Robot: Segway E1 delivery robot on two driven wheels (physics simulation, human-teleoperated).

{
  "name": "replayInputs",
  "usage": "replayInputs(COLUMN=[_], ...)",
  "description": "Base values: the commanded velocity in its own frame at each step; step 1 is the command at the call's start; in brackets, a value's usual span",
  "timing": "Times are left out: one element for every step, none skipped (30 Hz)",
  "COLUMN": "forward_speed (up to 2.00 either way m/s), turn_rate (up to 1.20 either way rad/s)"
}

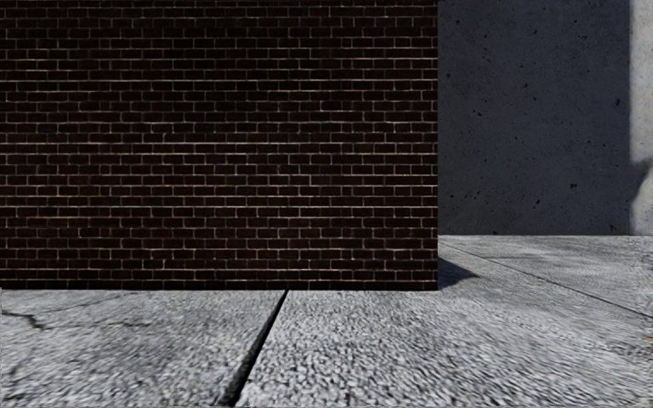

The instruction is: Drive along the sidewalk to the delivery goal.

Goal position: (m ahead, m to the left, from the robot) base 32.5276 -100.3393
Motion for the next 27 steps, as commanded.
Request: replayInputs(forward_speed=[1.33,1.34,1.34,1.35,1.35,1.35,1.37,1.37,1.39,1.40,1.41,1.41,1.41,1.41,1.41,1.41,1.41,1.41,1.41,1.41,1.42,1.42,1.44,1.53,2.00,2.00,2.00], turn_rate=[-0.78,-0.78,-0.78,-0.78,-0.78,-0.78,-0.78,-0.78,-0.78,-0.78,-0.78,-0.78,-0.78,-0.78,-0.78,-0.78,-0.78,-0.78,-0.78,-0.78,-0.78,-0.78,-0.78,-0.78,-0.78,-0.78,-0.78])
